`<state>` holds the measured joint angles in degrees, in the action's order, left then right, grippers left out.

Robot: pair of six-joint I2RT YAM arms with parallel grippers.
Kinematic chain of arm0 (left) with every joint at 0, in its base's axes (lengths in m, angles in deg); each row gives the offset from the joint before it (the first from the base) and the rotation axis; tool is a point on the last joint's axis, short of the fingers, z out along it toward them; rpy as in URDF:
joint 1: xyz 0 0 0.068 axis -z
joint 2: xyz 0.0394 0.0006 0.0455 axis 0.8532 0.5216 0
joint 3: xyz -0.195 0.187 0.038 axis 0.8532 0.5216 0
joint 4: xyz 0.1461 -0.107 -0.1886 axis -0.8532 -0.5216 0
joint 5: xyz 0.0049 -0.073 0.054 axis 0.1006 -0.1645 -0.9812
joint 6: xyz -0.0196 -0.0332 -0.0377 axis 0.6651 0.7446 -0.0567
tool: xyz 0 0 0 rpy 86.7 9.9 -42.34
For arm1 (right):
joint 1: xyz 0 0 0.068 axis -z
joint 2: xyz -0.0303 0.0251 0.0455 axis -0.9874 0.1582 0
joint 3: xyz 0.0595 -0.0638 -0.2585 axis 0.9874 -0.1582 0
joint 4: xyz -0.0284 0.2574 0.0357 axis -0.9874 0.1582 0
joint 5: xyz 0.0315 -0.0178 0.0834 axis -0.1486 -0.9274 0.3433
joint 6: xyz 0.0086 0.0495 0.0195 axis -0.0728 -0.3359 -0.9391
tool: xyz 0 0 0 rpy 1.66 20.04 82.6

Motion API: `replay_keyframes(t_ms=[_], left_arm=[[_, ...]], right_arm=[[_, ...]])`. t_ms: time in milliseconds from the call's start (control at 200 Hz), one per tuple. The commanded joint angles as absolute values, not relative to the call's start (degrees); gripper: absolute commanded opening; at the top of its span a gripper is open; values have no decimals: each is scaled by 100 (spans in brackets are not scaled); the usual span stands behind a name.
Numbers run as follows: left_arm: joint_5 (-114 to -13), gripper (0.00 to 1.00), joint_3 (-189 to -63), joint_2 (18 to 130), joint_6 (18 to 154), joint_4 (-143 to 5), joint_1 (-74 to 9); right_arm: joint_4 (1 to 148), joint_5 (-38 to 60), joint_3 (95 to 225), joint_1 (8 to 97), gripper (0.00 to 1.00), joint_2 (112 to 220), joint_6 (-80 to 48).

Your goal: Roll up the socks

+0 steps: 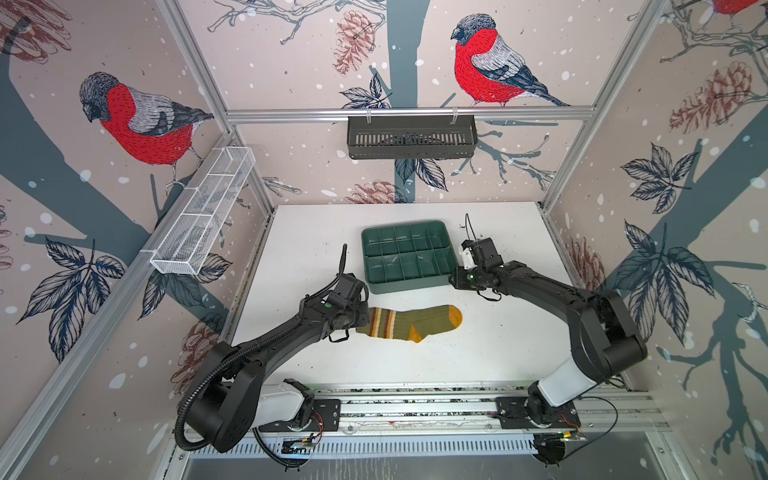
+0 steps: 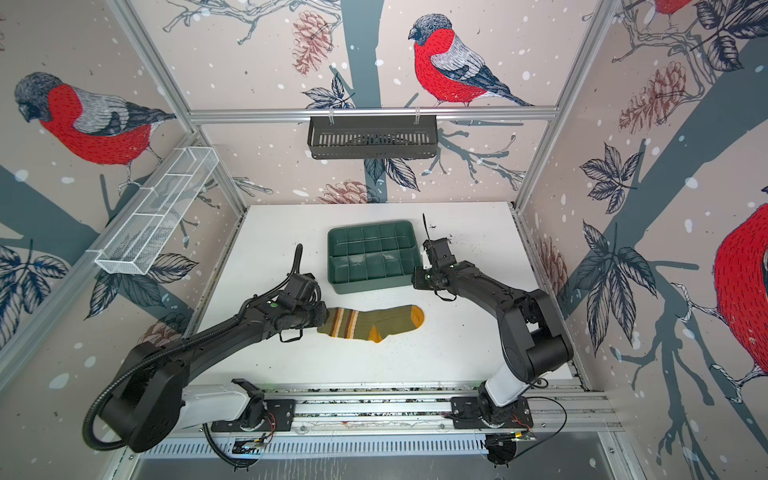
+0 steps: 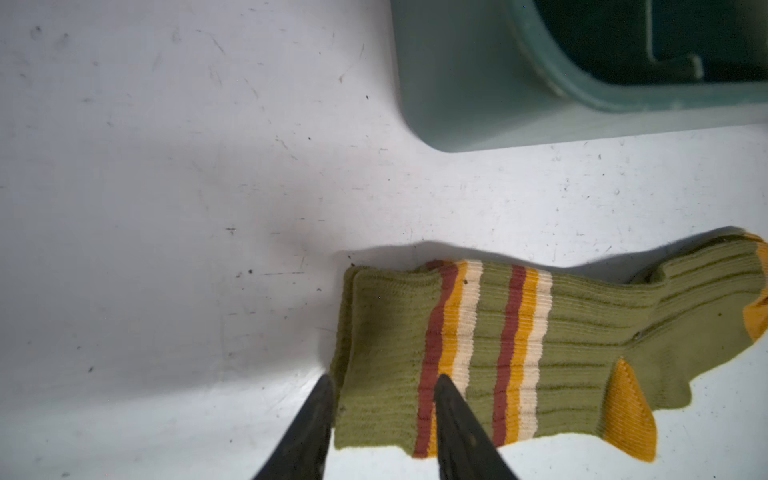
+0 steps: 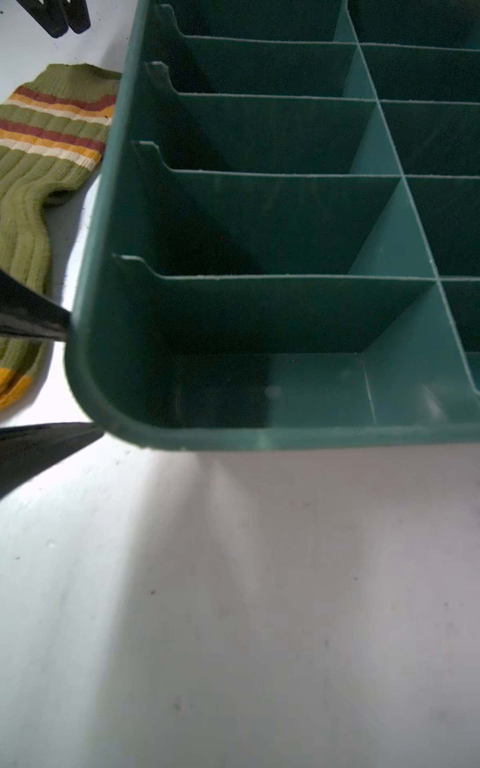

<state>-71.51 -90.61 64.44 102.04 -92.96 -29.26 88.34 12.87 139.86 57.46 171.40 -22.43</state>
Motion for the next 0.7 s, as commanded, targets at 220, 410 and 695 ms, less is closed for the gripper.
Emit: replay_keyframes(t_ms=[220,410,695], left_arm=[[-6955,44,-8918,6271,10232,-9336,-3122],[-6835,43,-8724,6251,10327,-9242,-3122],[-6880,44,-8692,6455,10328,-9061,-3131]], right_arm=[[9464,1123,14200,5449,39,16378,-1763],[9865,1083,13909,4663,37,15747,-1907],[9291,1494,13452,3576,28,15748,-2466]])
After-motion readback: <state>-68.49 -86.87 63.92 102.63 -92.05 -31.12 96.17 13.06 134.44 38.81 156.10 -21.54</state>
